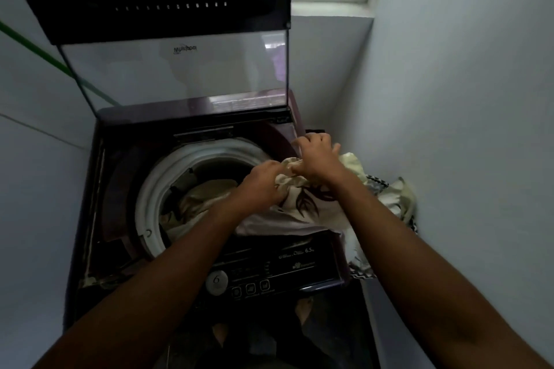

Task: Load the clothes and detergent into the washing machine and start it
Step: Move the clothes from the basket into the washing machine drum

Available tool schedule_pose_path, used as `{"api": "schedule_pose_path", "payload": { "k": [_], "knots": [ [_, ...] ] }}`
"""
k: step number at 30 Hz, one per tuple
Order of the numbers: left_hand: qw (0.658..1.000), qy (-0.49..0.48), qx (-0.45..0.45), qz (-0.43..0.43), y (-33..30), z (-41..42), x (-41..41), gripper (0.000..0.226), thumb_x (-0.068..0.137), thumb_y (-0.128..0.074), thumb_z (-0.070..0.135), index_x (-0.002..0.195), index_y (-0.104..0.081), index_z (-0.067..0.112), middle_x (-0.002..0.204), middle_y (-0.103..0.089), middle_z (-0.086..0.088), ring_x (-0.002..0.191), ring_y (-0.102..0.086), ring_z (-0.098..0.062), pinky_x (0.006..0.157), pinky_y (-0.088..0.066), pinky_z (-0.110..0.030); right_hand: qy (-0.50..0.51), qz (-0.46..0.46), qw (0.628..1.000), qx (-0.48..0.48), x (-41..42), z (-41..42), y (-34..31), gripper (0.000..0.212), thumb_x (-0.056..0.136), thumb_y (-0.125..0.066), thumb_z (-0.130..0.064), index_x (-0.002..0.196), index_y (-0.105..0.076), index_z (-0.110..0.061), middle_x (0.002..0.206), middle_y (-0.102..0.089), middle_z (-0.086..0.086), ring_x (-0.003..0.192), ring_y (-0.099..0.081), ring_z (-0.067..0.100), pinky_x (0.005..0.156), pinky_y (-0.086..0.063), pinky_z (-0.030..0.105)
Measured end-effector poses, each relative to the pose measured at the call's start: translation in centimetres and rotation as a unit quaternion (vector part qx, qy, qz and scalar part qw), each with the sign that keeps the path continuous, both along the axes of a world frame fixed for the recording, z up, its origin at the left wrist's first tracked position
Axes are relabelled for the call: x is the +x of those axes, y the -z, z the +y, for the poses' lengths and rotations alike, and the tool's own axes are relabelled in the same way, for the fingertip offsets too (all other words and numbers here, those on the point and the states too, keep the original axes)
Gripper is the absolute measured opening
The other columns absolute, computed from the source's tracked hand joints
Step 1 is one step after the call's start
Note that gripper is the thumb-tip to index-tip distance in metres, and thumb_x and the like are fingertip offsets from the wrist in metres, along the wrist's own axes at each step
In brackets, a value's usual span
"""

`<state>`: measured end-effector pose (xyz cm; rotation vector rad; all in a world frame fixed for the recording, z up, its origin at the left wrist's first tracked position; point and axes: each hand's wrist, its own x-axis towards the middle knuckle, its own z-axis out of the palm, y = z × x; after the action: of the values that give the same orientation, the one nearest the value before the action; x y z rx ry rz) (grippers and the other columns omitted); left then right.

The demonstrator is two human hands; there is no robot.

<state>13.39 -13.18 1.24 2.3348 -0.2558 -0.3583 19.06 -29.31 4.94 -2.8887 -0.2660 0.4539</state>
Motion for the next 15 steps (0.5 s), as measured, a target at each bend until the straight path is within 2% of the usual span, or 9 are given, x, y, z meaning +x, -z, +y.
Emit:
{"api": "schedule_pose_path", "payload": {
  "k": [2, 4, 6, 7, 9, 11, 13, 15],
  "knots": [
    [0.999, 0.029, -0.022, -0.015, -0.1, -2.1, 0.1, 0.049, 0.075, -0.081, 0.019, 0.121, -0.065, 0.013, 0.13, -0.055, -0.01, 0.125, -0.05, -0.022, 0.103, -0.036, -0.023, 0.043, 0.024, 0.999, -0.011, -0.2, -2.8, 0.2, 0.077, 0.081, -0.066, -0.06, 0.146, -0.036, -0.028, 0.153, -0.031, 0.01, 0.141, -0.024, 0.034, 0.109, -0.023, 0.061],
    [0.998, 0.056, -0.025, -0.026, 0.1, -3.6, 0.1, 0.067, 0.07, -0.087, 0.024, 0.13, -0.058, 0.016, 0.141, -0.048, -0.007, 0.135, -0.041, -0.019, 0.111, -0.032, -0.025, 0.097, 0.076, 0.992, -0.02, -0.6, -5.5, 0.8, 0.093, 0.073, -0.062, -0.076, 0.148, -0.032, -0.03, 0.155, -0.031, 0.01, 0.14, -0.027, 0.036, 0.109, -0.028, 0.061],
    [0.997, 0.075, 0.007, -0.034, 0.2, -4.9, 0.4, 0.088, 0.065, -0.089, 0.035, 0.141, -0.046, 0.022, 0.149, -0.04, 0.0, 0.139, -0.033, -0.017, 0.113, -0.031, -0.028, 0.14, 0.133, 0.981, 0.007, -1.2, -7.8, 1.8, 0.106, 0.061, -0.056, -0.09, 0.146, -0.035, -0.031, 0.149, -0.042, 0.011, 0.134, -0.039, 0.036, 0.107, -0.036, 0.057],
    [0.996, 0.081, 0.029, -0.033, 0.3, -5.5, 0.5, 0.096, 0.062, -0.089, 0.04, 0.144, -0.042, 0.026, 0.151, -0.037, 0.003, 0.14, -0.03, -0.018, 0.112, -0.031, -0.025, 0.153, 0.165, 0.973, 0.053, -1.6, -8.6, 2.1, 0.104, 0.062, -0.058, -0.089, 0.145, -0.038, -0.03, 0.145, -0.048, 0.011, 0.128, -0.047, 0.034, 0.104, -0.042, 0.054],
    [0.993, 0.091, 0.076, -0.028, 0.4, -6.4, 0.5, 0.105, 0.057, -0.09, 0.047, 0.147, -0.038, 0.032, 0.152, -0.033, 0.001, 0.141, -0.027, -0.02, 0.109, -0.028, -0.023, 0.167, 0.22, 0.949, 0.155, -2.3, -9.4, 2.5, 0.086, 0.068, -0.063, -0.081, 0.135, -0.048, -0.028, 0.13, -0.062, 0.008, 0.11, -0.062, 0.027, 0.089, -0.054, 0.052],
    [0.988, 0.094, 0.116, -0.03, 0.3, -7.1, 0.5, 0.111, 0.053, -0.09, 0.053, 0.148, -0.035, 0.037, 0.154, -0.028, -0.003, 0.14, -0.026, -0.023, 0.111, -0.028, -0.028, 0.177, 0.254, 0.928, 0.206, -3.0, -9.4, 2.4, 0.08, 0.069, -0.066, -0.079, 0.124, -0.054, -0.023, 0.115, -0.067, 0.005, 0.099, -0.066, 0.026, 0.075, -0.059, 0.049],
    [0.988, 0.088, 0.124, -0.024, 0.4, -7.3, 0.6, 0.109, 0.052, -0.09, 0.054, 0.146, -0.037, 0.039, 0.152, -0.028, -0.005, 0.138, -0.027, -0.023, 0.111, -0.029, -0.029, 0.171, 0.257, 0.932, 0.191, -3.3, -9.2, 2.5, 0.088, 0.066, -0.069, -0.078, 0.124, -0.049, -0.015, 0.112, -0.064, 0.007, 0.095, -0.065, 0.026, 0.067, -0.059, 0.04],
    [0.991, 0.079, 0.108, -0.018, 0.5, -7.2, 0.8, 0.101, 0.052, -0.09, 0.053, 0.141, -0.044, 0.04, 0.147, -0.033, -0.003, 0.135, -0.03, -0.02, 0.106, -0.03, -0.025, 0.147, 0.235, 0.949, 0.15, -3.2, -8.9, 2.5, 0.083, 0.073, -0.07, -0.07, 0.124, -0.049, -0.009, 0.112, -0.065, 0.008, 0.094, -0.066, 0.026, 0.066, -0.055, 0.036]
  ]
}}
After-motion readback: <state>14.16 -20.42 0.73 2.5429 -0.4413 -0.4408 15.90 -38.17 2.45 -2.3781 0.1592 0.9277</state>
